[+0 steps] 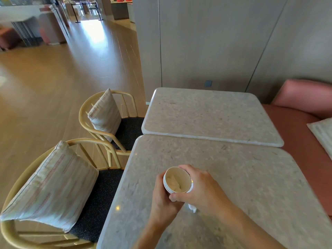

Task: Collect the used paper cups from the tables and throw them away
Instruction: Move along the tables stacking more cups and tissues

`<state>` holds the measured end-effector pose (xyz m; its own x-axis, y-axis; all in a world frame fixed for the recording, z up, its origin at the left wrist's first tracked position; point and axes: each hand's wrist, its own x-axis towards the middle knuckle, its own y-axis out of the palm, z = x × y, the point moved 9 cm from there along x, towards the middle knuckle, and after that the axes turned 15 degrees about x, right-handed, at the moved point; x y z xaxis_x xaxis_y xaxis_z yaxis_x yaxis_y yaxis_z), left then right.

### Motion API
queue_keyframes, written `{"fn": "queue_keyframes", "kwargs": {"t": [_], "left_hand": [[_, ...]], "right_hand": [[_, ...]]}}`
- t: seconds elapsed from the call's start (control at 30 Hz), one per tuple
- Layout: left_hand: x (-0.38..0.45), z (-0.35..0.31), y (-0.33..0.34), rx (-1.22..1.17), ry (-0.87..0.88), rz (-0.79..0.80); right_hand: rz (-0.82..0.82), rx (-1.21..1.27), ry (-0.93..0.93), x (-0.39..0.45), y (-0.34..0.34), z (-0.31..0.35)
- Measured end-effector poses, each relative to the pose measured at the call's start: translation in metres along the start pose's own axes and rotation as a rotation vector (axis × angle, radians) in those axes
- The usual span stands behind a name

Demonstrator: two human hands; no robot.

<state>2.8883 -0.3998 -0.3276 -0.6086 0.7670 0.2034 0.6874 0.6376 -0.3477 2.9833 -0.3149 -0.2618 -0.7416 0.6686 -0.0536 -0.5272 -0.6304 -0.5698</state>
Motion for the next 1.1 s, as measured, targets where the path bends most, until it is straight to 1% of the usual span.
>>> {"fn": "queue_keyframes", "kwargs": {"t": [0.13,0.23,0.33,0.4,0.43,0.5,0.67,0.8,0.87,0.9,0.93,1.0,1.03,1.07,1.1], "left_hand": [[-0.001,0.004,0.005,-0.033,-0.053,-0.023],[0.0,0.012,0.017,-0.033,-0.115,0.049],[0.005,0.014,0.034,-0.073,-0.154,0.195],[0.007,0.012,0.037,-0.076,-0.131,0.243],[0.008,0.011,0.038,-0.077,-0.124,0.257],[0.009,0.012,0.039,-0.082,-0.127,0.268],[0.011,0.011,0.036,-0.079,-0.127,0.247],[0.011,0.019,0.029,-0.035,-0.143,0.209],[0.013,0.025,0.024,-0.001,-0.163,0.185],[0.014,0.029,0.02,0.017,-0.183,0.171],[0.015,0.034,0.014,0.036,-0.202,0.156],[0.017,0.048,0.002,0.094,-0.229,0.144],[0.017,0.056,-0.005,0.124,-0.244,0.146],[0.017,0.063,-0.011,0.142,-0.263,0.148],[0.017,0.071,-0.018,0.168,-0.28,0.148]], "right_hand": [[-0.051,-0.094,0.029,-0.003,-0.005,-0.001],[-0.034,-0.173,0.065,0.0,-0.007,-0.008],[0.065,-0.253,0.011,0.003,-0.009,-0.007],[0.157,-0.32,-0.063,0.004,-0.007,-0.002],[0.171,-0.35,-0.095,0.005,-0.009,0.0],[0.142,-0.38,-0.137,0.008,-0.012,0.003],[0.019,-0.407,-0.14,0.015,-0.01,0.001],[0.028,-0.413,-0.138,0.023,0.004,-0.004],[0.08,-0.39,-0.102,0.032,0.011,-0.01],[0.09,-0.333,-0.059,0.038,0.011,-0.016],[0.063,-0.232,0.017,0.045,0.008,-0.027],[-0.076,-0.056,0.198,0.054,-0.004,-0.065],[-0.112,-0.044,0.276,0.056,-0.005,-0.088],[-0.089,-0.098,0.343,0.056,-0.001,-0.11],[-0.023,-0.167,0.395,0.055,0.008,-0.13]]}}
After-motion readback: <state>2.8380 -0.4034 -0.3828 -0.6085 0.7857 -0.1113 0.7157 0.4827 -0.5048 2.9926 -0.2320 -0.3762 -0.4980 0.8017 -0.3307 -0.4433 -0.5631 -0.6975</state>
